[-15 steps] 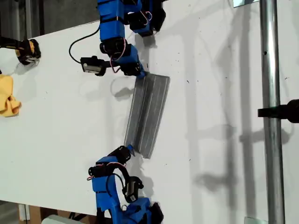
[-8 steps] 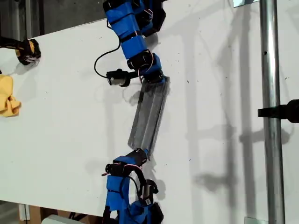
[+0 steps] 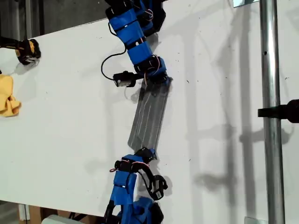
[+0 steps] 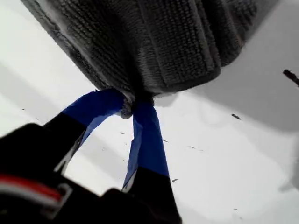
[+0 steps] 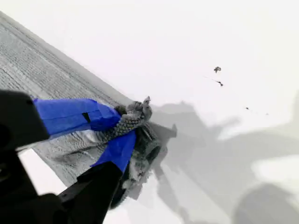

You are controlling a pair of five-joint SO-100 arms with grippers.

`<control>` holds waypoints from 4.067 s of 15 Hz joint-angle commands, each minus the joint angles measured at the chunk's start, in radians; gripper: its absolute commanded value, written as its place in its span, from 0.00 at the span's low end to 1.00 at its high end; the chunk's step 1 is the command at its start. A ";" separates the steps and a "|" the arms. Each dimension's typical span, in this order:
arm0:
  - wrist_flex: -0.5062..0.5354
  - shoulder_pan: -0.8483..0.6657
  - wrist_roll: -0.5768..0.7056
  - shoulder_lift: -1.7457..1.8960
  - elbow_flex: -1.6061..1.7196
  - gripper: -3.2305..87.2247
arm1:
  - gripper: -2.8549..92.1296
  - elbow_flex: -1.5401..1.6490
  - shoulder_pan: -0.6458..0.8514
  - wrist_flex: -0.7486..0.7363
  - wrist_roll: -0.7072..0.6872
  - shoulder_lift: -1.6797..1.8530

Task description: Grasp corners of a towel and fold twice.

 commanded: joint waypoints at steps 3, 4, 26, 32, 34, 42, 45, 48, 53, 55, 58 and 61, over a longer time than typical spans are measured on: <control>0.178 -0.041 0.043 0.089 -0.057 0.38 | 0.34 -0.011 0.014 0.190 -0.002 0.295; 0.244 -0.048 0.054 0.144 -0.074 0.37 | 0.35 -0.011 0.017 0.241 -0.003 0.411; 0.032 0.021 -0.383 1.994 1.103 0.17 | 0.43 0.397 -0.026 -0.124 0.411 0.561; 0.035 0.051 -0.402 1.994 1.101 0.17 | 0.44 0.325 0.239 -0.273 0.138 0.305; 0.035 0.063 -0.402 1.994 1.100 0.17 | 0.43 0.304 0.325 -0.278 0.051 0.281; 0.038 0.087 -0.420 1.994 1.100 0.17 | 0.03 0.074 0.199 -0.393 0.077 0.026; 0.040 0.089 -0.422 1.994 1.100 0.17 | 0.03 0.066 0.239 -0.216 0.029 0.206; 0.040 0.080 -0.416 1.994 1.097 0.17 | 0.03 0.321 0.324 -0.032 0.043 0.676; 0.041 0.069 -0.402 1.994 1.089 0.17 | 0.03 0.660 0.411 0.337 0.143 1.542; 0.041 0.061 -0.397 1.994 1.091 0.17 | 0.03 0.569 0.422 0.198 0.084 1.310; 0.041 0.054 -0.391 1.994 1.088 0.17 | 0.03 0.322 0.468 -0.178 -0.083 0.752; 0.043 0.057 -0.400 1.994 1.086 0.16 | 0.03 0.008 0.474 -0.307 -0.187 0.305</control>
